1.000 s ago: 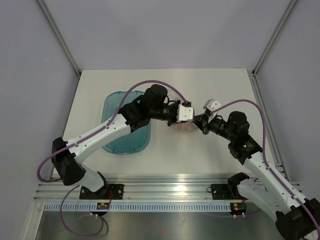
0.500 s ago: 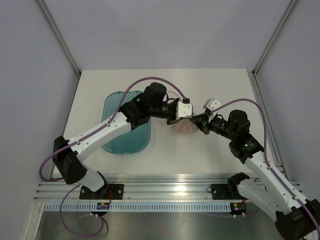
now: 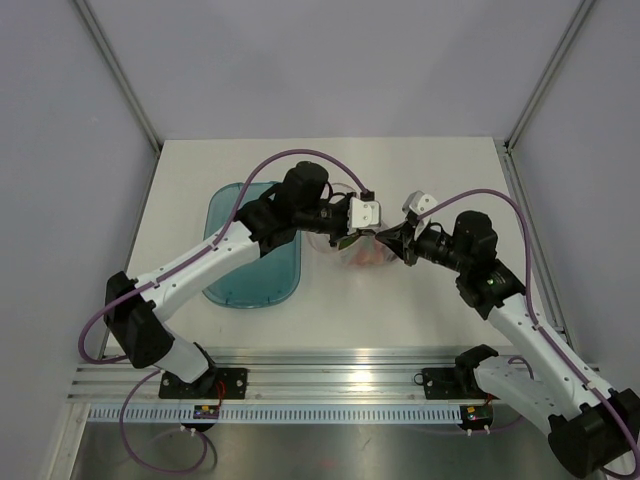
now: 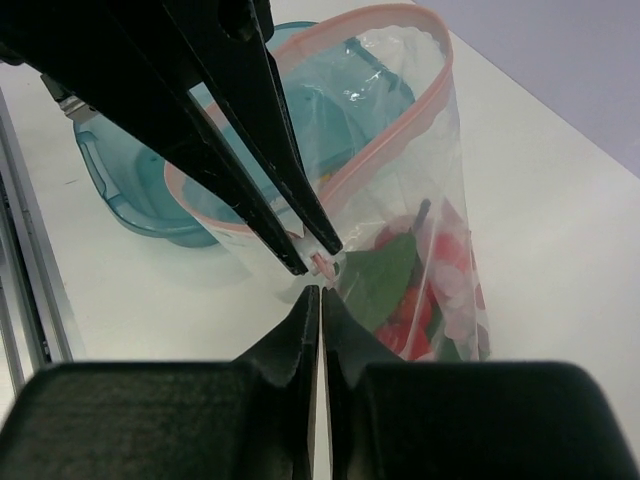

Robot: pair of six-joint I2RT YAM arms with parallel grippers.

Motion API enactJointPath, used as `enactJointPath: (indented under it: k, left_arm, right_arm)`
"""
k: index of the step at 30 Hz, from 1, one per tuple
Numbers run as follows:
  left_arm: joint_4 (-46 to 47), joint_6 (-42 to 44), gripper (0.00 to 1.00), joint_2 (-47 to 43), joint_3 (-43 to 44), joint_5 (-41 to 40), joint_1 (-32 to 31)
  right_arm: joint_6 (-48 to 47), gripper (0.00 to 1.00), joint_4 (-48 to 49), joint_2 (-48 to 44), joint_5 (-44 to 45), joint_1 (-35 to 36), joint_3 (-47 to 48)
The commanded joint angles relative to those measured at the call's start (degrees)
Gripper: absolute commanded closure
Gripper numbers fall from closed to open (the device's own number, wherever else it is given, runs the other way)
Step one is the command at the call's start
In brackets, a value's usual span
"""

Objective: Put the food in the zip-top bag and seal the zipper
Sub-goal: Adjust the zipper food storage bag at the center of the board.

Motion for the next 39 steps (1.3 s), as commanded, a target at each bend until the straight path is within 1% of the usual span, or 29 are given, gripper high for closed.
enactJointPath:
  k: [1,6,13,18,19,20,21,23,27,35,39]
  left_arm:
    - [2.4,-0.5,1.0,0.3,2.2,3.1,-0.2]
    - [2.4,-0.6,1.0,0.3,2.3,3.3,-0.2]
    - [2.4,-0.7,1.0,0.3,2.4,3.5,-0.3]
    - [2.3,-0.9,1.0,0.4,2.4,3.8,-0.2]
    - [2.3,-0.9,1.0,0.4,2.3,4.0,-0.2]
    - [2.3,-1.0,1.0,0.3,2.3,4.1,-0.2]
    - [2.3,-1.0,1.0,0.4,2.2,4.2,-0.2]
    - [2.1,-1.1,1.0,0.4,2.2,4.3,-0.2]
    - [1.3,-0.6,1.0,0.1,2.2,4.2,-0.2]
    - [0.2,0.7,1.0,0.1,1.3,3.1,-0.2]
    - [-0.1,0.6,1.0,0.9,1.5,2.7,0.0]
  right_arm:
    - [1.1,0.91,3.4,1.0,-3.9,0.0,3.7]
    - [1.5,0.84,3.8,1.4,-4.4,0.0,4.0]
    - [2.4,0.85,5.1,2.0,-5.1,0.0,3.7]
    - [2.7,0.8,5.7,2.1,-2.4,0.0,3.6]
    - [2.8,0.82,6.6,1.9,-1.7,-0.1,3.5]
    - [3.4,0.86,7.1,1.9,0.3,0.0,3.0]
    - [3.7,0.94,7.7,1.8,1.0,0.0,2.8]
    - [4.3,1.0,9.2,1.7,2.7,0.0,1.7]
    - [4.8,1.0,10.6,0.8,6.0,0.0,0.4]
    - [7.4,1.0,17.9,-4.2,15.9,-0.1,-3.7]
    - [7.7,1.0,19.5,-5.9,17.6,0.0,-4.8]
